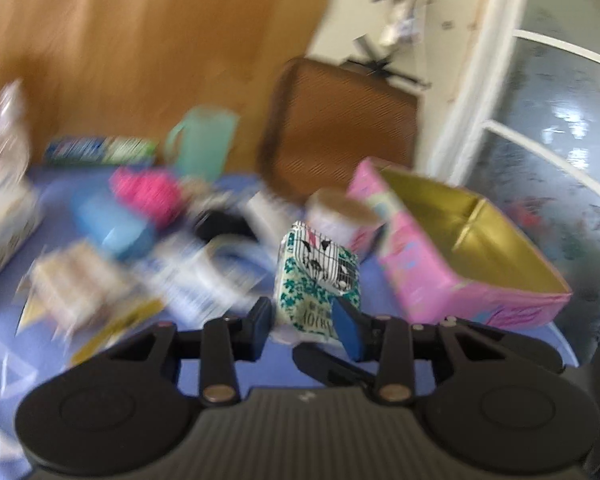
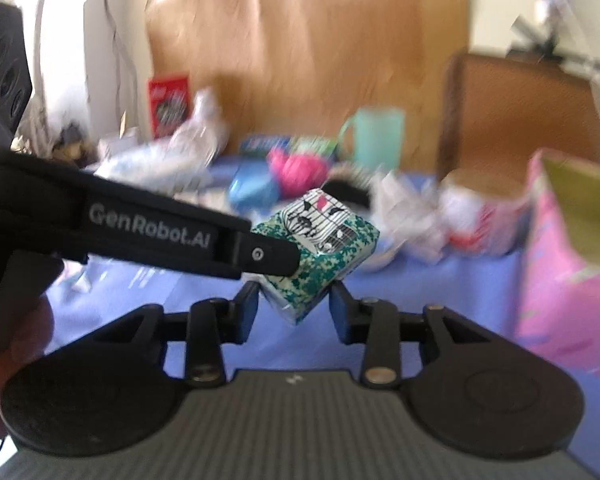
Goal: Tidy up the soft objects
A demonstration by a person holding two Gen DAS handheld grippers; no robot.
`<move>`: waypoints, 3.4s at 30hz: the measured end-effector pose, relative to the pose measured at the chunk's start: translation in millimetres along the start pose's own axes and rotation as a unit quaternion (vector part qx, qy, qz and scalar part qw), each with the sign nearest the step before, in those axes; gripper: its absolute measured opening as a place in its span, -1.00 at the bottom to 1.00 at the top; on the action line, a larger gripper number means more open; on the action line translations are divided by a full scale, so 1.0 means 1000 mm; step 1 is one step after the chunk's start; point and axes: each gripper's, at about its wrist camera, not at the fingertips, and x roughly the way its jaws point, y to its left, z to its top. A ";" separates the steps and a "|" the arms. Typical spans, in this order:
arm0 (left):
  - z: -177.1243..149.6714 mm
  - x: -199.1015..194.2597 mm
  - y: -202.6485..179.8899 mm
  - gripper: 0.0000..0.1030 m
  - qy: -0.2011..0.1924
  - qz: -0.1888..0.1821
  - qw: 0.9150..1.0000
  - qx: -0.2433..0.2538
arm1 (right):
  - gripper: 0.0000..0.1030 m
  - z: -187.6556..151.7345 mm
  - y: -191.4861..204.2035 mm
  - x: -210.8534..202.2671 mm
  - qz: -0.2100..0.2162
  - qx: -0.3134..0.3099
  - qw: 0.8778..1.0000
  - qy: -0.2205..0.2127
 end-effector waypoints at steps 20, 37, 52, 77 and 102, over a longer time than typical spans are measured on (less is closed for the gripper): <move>0.041 0.084 -0.153 0.34 -0.026 -0.083 0.991 0.100 | 0.27 -0.007 -0.167 -0.078 -0.246 0.141 0.955 -0.084; -0.041 -0.076 0.053 0.42 -0.126 0.151 0.981 0.009 | -0.15 0.008 -0.043 -0.017 -0.035 0.050 0.997 -0.053; -0.083 -0.110 0.152 0.42 -0.107 0.215 0.962 -0.127 | 0.14 0.038 0.056 0.059 0.091 -0.013 0.995 0.048; -0.070 -0.096 0.129 0.63 -0.077 0.097 0.985 -0.122 | 0.69 0.003 0.036 0.001 0.119 -0.133 0.981 0.076; -0.011 -0.029 0.023 0.03 -0.012 -0.005 1.000 -0.021 | 0.13 -0.006 0.007 -0.013 0.102 -0.019 0.994 0.023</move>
